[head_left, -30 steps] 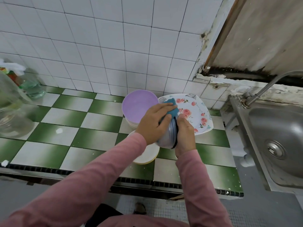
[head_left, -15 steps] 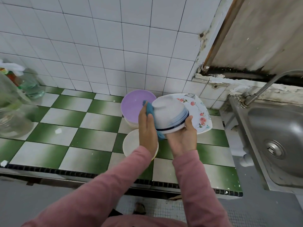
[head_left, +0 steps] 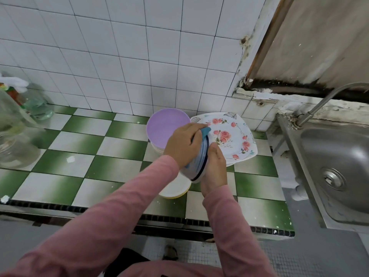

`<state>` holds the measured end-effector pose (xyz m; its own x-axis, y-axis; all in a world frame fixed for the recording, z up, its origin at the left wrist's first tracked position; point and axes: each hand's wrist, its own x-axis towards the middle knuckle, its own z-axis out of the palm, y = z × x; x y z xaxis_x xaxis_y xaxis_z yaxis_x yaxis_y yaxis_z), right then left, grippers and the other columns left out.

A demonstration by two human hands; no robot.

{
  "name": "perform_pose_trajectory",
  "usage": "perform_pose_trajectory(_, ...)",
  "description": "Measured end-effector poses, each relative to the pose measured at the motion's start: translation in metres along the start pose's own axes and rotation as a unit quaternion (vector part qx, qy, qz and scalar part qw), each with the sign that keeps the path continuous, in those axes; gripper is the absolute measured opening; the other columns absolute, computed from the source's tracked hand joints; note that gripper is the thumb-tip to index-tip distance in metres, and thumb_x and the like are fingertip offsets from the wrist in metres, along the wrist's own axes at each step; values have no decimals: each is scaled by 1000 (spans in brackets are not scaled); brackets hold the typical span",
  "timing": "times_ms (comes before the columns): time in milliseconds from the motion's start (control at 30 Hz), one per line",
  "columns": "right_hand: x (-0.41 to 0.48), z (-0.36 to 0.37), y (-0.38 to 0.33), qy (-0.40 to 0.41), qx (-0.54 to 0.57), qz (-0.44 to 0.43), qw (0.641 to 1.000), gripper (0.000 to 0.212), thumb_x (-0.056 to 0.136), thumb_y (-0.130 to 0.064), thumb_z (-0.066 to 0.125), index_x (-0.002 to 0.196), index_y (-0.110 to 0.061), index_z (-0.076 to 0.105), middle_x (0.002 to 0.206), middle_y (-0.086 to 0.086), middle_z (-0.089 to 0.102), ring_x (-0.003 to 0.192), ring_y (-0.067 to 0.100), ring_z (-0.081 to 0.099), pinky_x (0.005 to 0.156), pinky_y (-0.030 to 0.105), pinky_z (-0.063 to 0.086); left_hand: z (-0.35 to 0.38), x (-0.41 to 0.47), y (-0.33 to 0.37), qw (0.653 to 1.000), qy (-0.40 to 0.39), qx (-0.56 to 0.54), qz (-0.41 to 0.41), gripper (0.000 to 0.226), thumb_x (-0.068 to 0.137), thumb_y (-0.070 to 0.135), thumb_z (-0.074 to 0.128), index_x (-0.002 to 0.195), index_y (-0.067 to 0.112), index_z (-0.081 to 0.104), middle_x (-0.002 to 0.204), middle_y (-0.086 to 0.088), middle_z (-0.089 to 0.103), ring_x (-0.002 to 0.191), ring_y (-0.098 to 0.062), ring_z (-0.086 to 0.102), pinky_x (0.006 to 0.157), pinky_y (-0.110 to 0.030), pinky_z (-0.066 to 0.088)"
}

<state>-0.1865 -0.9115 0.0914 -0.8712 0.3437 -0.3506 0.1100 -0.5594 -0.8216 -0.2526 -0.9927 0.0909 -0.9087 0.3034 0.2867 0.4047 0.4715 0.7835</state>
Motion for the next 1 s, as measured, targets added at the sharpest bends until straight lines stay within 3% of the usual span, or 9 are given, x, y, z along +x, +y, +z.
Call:
perform_pose_trajectory(133,2,0,-3,-5,-35,-30,999,28,108,-24,40,102,-21,68,102,3,71,98,22,66,89,41,56,2,-18,-10,982,37,63,172,38,99,20,38,127,13,63,129,-3,62,123,-16,50,113,-31,33)
perform_pose_trajectory(233,4,-7,-10,-2,-133,-88,987,28,107,-28,42,93,-26,67,100,-2,68,99,21,63,92,39,54,-4,-13,-9,997,24,-71,-19,35,101,25,39,128,23,62,128,7,62,115,-8,54,106,-28,41)
perform_pose_trajectory(333,7,-14,-21,15,-103,-84,991,24,105,-26,47,92,-23,67,97,-6,69,93,18,63,85,34,54,-14,-5,-11,961,-9,-200,-192,34,101,35,38,125,34,63,124,13,63,115,-10,55,103,-28,43)
perform_pose_trajectory(467,10,-21,-20,44,20,-22,999,25,105,-28,47,115,-16,67,110,1,73,92,16,69,76,30,58,-17,-15,-11,936,-12,-258,-238,37,106,34,31,133,32,56,126,14,58,109,-2,53,88,-12,40)
perform_pose_trajectory(600,7,-13,-9,40,113,9,993,31,107,-29,41,126,-14,61,114,3,71,99,18,68,94,38,53,-6,-24,-13,897,118,-325,-274,35,103,34,34,128,30,59,129,6,61,119,-16,55,109,-42,41)
perform_pose_trajectory(667,5,-8,-5,38,159,37,986,37,107,-30,39,135,-13,56,119,6,69,101,19,67,94,39,53,1,-29,-12,881,169,-342,-280,32,104,30,34,126,31,58,129,5,60,120,-15,54,110,-42,40)
perform_pose_trajectory(767,3,-4,-2,32,227,69,971,35,108,-28,36,131,-12,57,119,10,68,105,25,65,93,47,52,11,-47,-6,926,195,-283,-158,36,106,20,32,137,26,50,141,9,51,128,-3,45,112,-28,34)
perform_pose_trajectory(867,4,-3,-8,13,285,83,955,32,109,-23,34,122,-6,57,103,14,73,90,26,72,77,45,58,17,-61,-23,986,140,-78,55,42,102,23,34,143,20,43,149,5,40,144,-18,30,119,-37,22)
perform_pose_trajectory(1000,5,-10,-17,-12,293,105,950,32,106,-16,38,132,-3,53,102,18,74,84,27,75,66,39,63,1,-56,-43,953,8,98,288,63,83,24,58,142,8,44,149,-10,41,146,-39,23,118,-56,21)
